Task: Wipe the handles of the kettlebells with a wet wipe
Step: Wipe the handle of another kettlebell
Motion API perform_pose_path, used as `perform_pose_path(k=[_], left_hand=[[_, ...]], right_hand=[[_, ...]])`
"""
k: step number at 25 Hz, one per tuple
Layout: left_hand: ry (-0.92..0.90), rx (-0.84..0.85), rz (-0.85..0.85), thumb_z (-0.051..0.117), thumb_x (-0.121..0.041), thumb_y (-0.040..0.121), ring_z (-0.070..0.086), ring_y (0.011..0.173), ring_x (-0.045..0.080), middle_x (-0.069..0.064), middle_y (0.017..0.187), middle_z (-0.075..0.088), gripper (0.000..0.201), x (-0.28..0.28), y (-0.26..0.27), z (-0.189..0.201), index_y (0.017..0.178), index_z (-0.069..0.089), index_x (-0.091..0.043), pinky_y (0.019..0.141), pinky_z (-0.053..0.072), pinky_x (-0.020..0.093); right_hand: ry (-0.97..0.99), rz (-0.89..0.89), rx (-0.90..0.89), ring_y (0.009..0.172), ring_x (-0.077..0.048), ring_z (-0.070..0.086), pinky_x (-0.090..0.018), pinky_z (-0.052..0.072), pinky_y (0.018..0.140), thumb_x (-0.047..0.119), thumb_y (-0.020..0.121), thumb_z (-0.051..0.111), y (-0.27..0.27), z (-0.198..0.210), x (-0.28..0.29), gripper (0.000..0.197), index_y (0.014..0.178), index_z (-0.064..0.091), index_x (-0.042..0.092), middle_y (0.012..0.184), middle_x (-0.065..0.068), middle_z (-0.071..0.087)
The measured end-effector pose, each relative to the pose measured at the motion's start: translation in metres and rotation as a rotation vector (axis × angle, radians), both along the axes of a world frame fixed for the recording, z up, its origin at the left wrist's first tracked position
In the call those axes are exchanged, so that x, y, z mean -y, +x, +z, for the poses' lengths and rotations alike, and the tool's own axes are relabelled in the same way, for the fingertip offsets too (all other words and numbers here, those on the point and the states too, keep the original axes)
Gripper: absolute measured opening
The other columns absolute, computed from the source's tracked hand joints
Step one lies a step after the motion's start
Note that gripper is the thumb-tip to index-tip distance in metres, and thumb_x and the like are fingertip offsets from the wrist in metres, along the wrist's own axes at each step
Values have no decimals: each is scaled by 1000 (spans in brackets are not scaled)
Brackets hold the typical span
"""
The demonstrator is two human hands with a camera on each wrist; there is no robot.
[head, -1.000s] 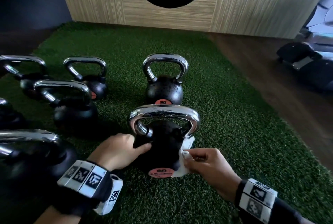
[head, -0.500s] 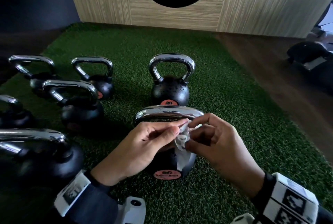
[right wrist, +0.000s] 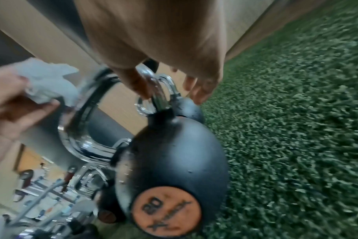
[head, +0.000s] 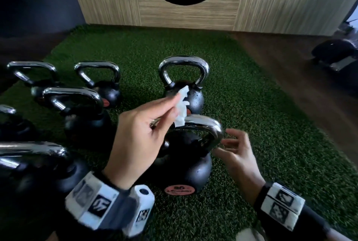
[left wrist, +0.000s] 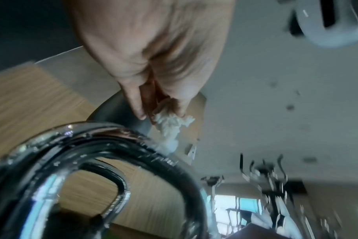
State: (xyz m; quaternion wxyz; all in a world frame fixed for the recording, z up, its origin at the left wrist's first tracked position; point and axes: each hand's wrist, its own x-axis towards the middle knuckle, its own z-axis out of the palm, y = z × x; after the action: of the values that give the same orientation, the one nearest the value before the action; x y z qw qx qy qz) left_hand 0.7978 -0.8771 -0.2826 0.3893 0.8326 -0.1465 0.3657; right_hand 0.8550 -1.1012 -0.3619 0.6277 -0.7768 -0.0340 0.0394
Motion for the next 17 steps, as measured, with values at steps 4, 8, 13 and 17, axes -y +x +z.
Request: perform_pose_path(k=[4,8,13,17], left_hand=[[330,-27,89,66,-18,99,65,119,15,-6,127,70,31,16,17,-14,129,68,-13,99,53,41],[258,44,241,65,-22,98,65,120,15,-4,126,70,28,1,9,-36,124,71,-14,107,48,49],[282,66,307,60,-20,101,66,119,15,-3,127,69,28,0,7,-42,125,71,-13,112,43,49],[-19,22,388,58,-15,102,71,105,7,-12,114,70,23,-12,1,-52,118,74,-8,101,52,27]], right_hand=[[-134,102,35,103,-10,68,-35,54,89,49,70,71,6,-32,-17,45,113,67,37,103,15,74],[-158,116,87,91,-1,70,-33,58,81,60,73,73,6,-45,-22,43,109,67,37,97,17,75],[-266,110,89,93,2,68,-27,56,82,58,76,76,15,-49,-16,48,117,66,36,99,18,74],[-252,133,59,94,7,65,-20,53,80,56,75,79,15,-44,-16,45,115,67,40,99,21,74]])
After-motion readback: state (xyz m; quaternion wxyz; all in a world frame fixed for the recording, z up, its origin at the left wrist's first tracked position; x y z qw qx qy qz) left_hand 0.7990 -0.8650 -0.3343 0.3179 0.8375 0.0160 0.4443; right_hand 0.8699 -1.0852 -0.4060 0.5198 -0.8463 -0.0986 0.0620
